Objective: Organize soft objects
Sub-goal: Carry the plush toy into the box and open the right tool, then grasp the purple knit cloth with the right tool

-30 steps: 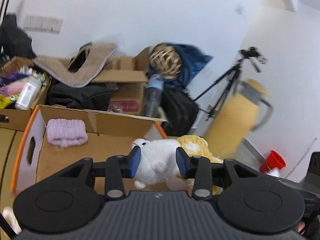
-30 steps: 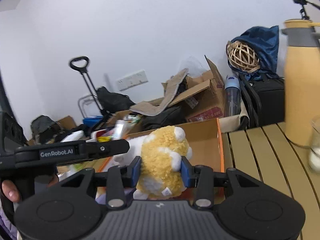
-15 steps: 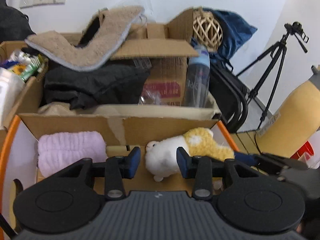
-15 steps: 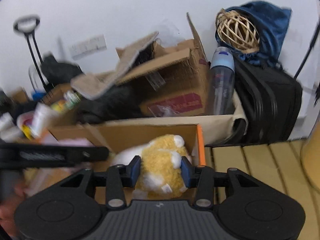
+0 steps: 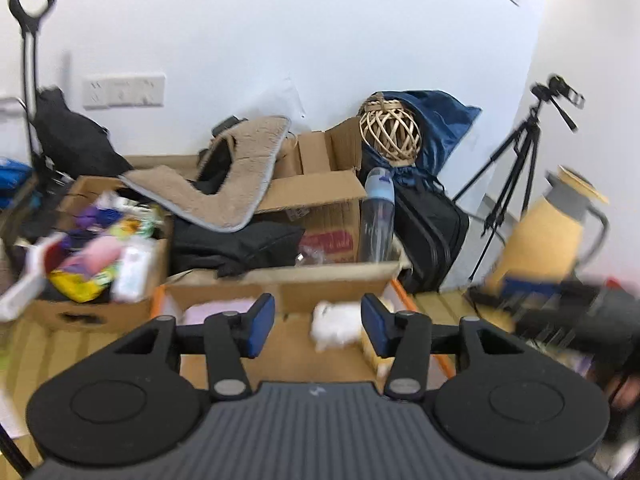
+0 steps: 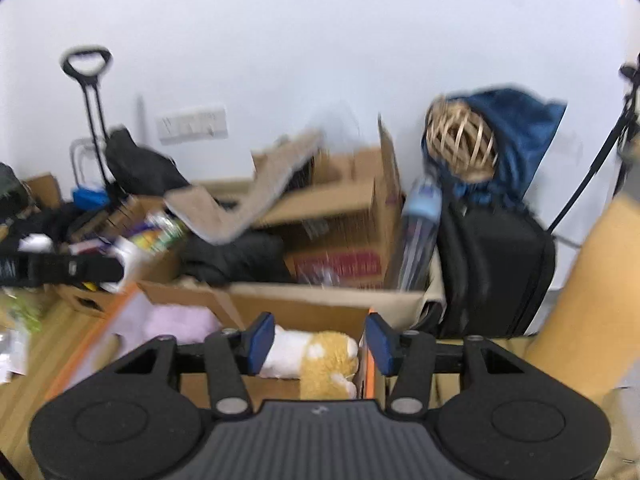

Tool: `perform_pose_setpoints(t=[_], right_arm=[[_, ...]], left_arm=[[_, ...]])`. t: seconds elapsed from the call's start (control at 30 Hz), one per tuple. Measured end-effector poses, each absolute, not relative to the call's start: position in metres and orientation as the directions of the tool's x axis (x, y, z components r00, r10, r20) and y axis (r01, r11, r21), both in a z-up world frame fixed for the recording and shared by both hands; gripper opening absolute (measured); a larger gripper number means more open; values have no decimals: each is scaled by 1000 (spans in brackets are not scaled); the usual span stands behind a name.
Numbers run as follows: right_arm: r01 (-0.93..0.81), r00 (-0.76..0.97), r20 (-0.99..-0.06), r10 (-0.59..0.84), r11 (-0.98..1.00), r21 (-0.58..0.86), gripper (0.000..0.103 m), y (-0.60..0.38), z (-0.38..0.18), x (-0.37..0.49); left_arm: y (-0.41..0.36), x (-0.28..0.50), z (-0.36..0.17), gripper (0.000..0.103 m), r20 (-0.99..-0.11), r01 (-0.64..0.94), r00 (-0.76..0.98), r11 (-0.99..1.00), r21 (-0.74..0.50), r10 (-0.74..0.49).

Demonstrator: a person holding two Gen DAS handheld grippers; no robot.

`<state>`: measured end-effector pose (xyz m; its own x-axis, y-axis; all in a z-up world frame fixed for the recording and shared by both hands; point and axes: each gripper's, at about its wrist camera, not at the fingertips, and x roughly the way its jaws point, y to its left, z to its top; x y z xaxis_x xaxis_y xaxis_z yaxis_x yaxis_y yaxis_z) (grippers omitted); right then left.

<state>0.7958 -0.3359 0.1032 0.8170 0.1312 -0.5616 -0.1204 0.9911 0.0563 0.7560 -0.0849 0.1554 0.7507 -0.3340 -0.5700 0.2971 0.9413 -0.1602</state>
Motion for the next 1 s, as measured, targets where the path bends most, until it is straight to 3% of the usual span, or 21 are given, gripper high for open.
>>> perform_pose_setpoints(t=[0.07,0.23,0.47,0.53,0.87,1.0], right_arm=[[-130,831,-536,145,989,66,63,-341,128,761],[-171,855,-488,176,984,56,64,-345,164,668],[-254,880,-399,257,965,62,70,-328,159,529],[-280,884,-376,277,959,47,74,-319,149,490],[-205,909,-371,192,979,6,80,-287,66,330],[-195,896,-395,202,979,57,81,-283,37,282]], left_arm=[[-75,713,164,51,-550,313,772,943,-108,-320],[-45,601,182,62,-460,336,825,939,-72,-330],[-12,454,159,79,-307,342,899,938,54,-311],[-9,421,140,80,-286,313,918,945,100,-274],[13,282,55,87,-312,197,933,980,23,-180],[23,273,47,89,-361,228,906,973,-24,-221]])
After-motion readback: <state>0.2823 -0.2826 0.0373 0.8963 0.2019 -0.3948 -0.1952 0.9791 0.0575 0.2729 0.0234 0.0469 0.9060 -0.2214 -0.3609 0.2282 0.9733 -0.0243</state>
